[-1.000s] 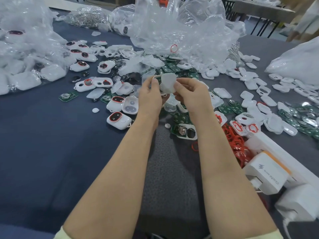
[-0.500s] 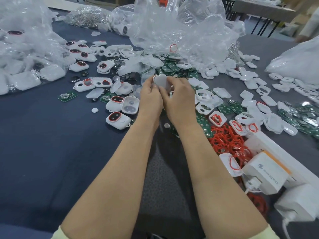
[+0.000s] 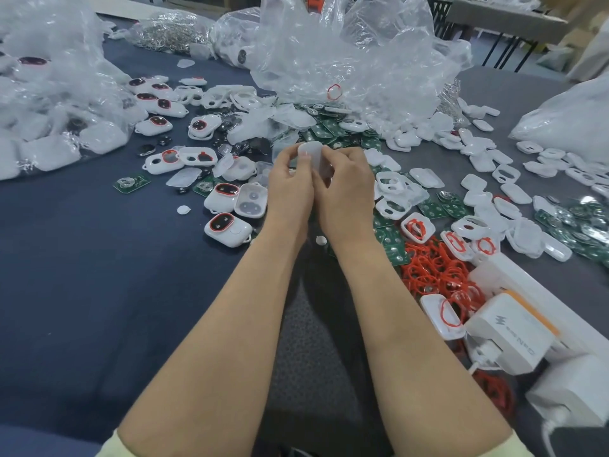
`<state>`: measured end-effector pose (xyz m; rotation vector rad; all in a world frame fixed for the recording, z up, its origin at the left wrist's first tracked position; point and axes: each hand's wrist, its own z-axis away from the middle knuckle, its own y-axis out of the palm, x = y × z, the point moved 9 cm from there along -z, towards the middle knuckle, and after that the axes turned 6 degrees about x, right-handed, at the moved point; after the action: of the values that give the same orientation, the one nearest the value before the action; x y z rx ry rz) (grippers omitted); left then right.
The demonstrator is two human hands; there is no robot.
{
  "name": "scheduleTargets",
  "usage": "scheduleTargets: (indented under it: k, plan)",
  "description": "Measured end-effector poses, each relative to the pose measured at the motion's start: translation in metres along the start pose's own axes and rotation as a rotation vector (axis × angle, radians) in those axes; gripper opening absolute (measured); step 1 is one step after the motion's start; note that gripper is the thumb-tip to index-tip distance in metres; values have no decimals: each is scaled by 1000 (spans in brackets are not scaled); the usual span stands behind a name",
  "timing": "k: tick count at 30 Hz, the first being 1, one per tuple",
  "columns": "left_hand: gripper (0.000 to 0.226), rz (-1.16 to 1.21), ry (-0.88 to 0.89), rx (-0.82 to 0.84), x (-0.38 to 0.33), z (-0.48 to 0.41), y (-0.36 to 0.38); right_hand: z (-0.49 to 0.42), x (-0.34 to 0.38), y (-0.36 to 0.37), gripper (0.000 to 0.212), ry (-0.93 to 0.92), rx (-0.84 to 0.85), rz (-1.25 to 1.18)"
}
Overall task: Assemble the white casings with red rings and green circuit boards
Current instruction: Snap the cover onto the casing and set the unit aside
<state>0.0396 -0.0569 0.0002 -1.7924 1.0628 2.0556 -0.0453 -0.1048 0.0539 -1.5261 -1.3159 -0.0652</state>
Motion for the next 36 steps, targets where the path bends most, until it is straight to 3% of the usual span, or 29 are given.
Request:
scheduleTargets:
  k: [4,9,15,21,23,28,32,36]
  plan:
    - [7,24,17,-7,0,-1,-5,3,3,3,29,-6,-6,-29]
    - [15,56,33,-45,-6,-4,-11,-5,-5,1,28,2,95,-162]
    - [24,23,-33,121,3,0,9,-6,-40,-5,16,244,66,-505]
    - [13,-142,70,231,-5,4,16,-8,-47,-7,13,262,122,-609]
    - [16,-99,16,241,1,3,17,-7,-48,-6,13,269,123,-612]
    - [22,156,-234,226,17,4,17,-8,-42,-13,23,203,58,-340]
    - [18,243,-269,187,20,2,14,-5,-23,-17,21,81,9,-73]
    - [19,326,-295,153,20,1,10,-5,-9,-7,17,11,93,73]
